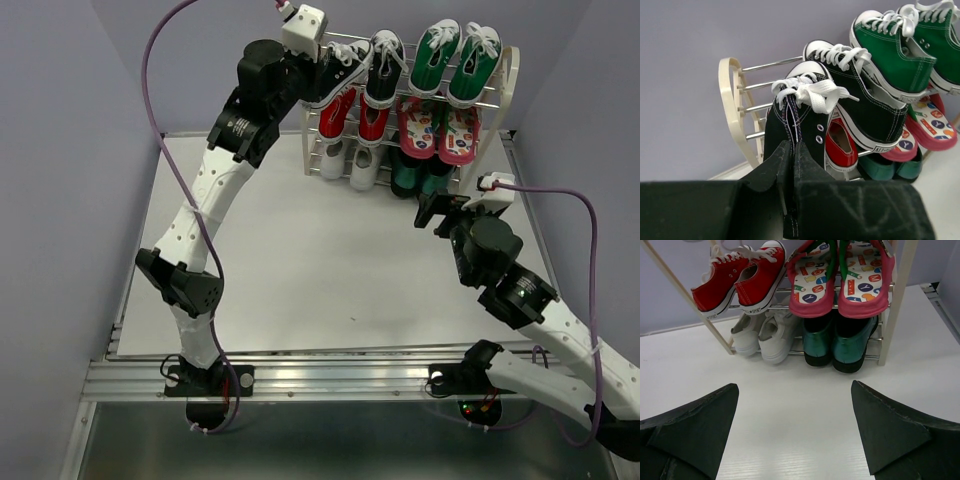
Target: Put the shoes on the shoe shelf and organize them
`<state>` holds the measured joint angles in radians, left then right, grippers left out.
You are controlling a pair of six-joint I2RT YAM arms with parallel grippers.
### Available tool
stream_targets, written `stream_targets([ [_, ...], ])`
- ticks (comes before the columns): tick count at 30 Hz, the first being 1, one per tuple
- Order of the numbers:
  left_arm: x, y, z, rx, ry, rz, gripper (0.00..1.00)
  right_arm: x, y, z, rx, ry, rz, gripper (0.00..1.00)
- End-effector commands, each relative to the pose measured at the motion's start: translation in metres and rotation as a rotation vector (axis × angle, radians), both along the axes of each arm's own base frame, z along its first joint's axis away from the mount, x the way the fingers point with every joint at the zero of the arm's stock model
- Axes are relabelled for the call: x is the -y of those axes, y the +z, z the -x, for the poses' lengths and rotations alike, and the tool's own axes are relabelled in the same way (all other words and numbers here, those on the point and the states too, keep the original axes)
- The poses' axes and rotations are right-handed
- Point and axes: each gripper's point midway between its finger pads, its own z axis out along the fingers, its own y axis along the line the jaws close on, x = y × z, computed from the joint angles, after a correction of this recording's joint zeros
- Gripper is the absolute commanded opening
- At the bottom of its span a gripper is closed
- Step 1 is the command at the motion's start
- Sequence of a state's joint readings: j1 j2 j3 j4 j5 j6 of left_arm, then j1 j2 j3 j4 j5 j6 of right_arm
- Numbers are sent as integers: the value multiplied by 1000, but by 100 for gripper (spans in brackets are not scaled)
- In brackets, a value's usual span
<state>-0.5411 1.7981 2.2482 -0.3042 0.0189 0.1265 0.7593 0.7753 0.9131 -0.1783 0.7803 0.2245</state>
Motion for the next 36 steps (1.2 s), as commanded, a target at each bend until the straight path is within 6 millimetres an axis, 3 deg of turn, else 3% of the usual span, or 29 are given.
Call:
stream_targets([
  [1,-20,105,18,272,37,176,0,8,3,-1,7,-51,8,100],
  [2,-18,112,18,308,34,192,0,8,3,-2,6,-52,11,100],
  [5,-13,102,6,309,41,185,0,8,1,-4,-2,-64,25,100],
  [14,-16,109,-27,399,150,293,0,5,-3,-9,-17,-72,39,100],
  [20,-22,128,-14,454,150,348,0,7,-3,-10,-21,-88,55,100],
  [23,-28,128,-7,472,173,359,0,8,-4,-11,-23,-100,61,100],
  [27,-20,106,-8,417,145,359,0,12,-6,-10,-26,-122,65,100],
  [31,-15,65,-12,354,172,374,0,16,-5,-7,-18,-123,56,100],
  [36,-3,40,-9,304,131,393,0,20,-3,-4,-10,-134,44,100],
])
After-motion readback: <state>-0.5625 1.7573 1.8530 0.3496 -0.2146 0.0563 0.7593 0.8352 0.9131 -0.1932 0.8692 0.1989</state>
